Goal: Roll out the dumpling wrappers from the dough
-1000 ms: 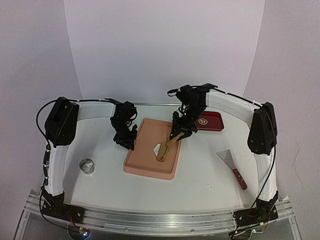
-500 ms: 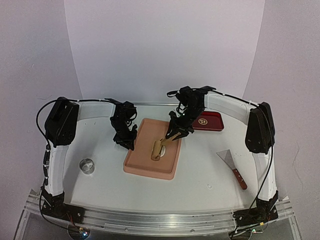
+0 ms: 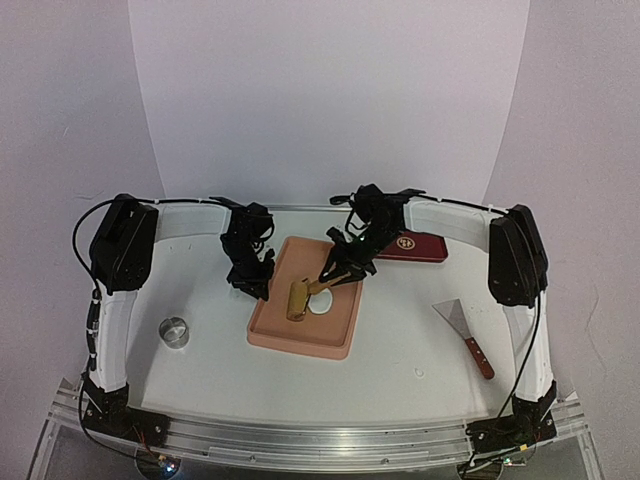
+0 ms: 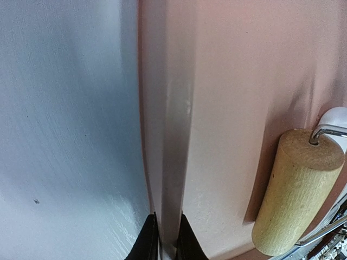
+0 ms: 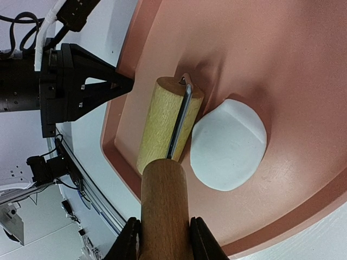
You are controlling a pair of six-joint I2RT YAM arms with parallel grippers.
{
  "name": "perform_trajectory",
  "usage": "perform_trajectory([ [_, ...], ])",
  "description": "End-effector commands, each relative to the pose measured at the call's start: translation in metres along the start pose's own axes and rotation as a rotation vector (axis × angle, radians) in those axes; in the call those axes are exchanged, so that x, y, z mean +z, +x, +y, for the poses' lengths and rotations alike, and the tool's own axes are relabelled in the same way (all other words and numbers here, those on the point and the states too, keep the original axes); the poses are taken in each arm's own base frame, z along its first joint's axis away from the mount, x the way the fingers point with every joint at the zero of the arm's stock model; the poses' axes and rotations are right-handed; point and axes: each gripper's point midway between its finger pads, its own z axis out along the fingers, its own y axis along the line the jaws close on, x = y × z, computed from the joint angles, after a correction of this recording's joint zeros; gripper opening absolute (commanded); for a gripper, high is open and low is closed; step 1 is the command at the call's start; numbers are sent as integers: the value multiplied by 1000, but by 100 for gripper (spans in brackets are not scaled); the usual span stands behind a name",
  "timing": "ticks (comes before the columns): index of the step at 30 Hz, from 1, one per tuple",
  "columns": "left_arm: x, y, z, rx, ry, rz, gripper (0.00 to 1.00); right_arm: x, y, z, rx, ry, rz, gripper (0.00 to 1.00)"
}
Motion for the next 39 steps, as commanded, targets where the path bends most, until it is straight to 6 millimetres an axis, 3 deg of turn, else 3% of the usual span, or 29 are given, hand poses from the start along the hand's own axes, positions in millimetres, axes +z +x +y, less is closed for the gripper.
perform_trajectory([
  [1,15,8,-7,-12,46,40,0,35,43,-85,139,307,175,0],
  [5,16,10,-6,-13,44,43,0,21,16,-4,1,137,98,0],
  [8,18,15,-5,-6,40,54,0,-2,1,52,-39,50,20,0],
  [11,19,24,-6,23,19,67,0,-33,-8,93,-61,55,-99,0],
  [13,20,32,-7,41,4,78,0,-48,-5,107,-63,65,-147,0],
  [16,19,43,-9,47,-7,81,0,-70,2,112,-31,86,-192,0],
  [20,13,56,-12,26,-25,73,0,-87,22,89,45,190,-208,0],
  [24,9,68,-19,28,-26,61,0,-92,45,68,82,239,-197,0],
  [29,8,79,-23,27,-43,56,0,-101,56,49,109,277,-217,0],
  [34,8,82,-26,15,-48,44,0,-104,67,45,113,274,-203,0],
  [39,9,80,-29,12,-48,35,0,-94,71,42,122,271,-168,0],
])
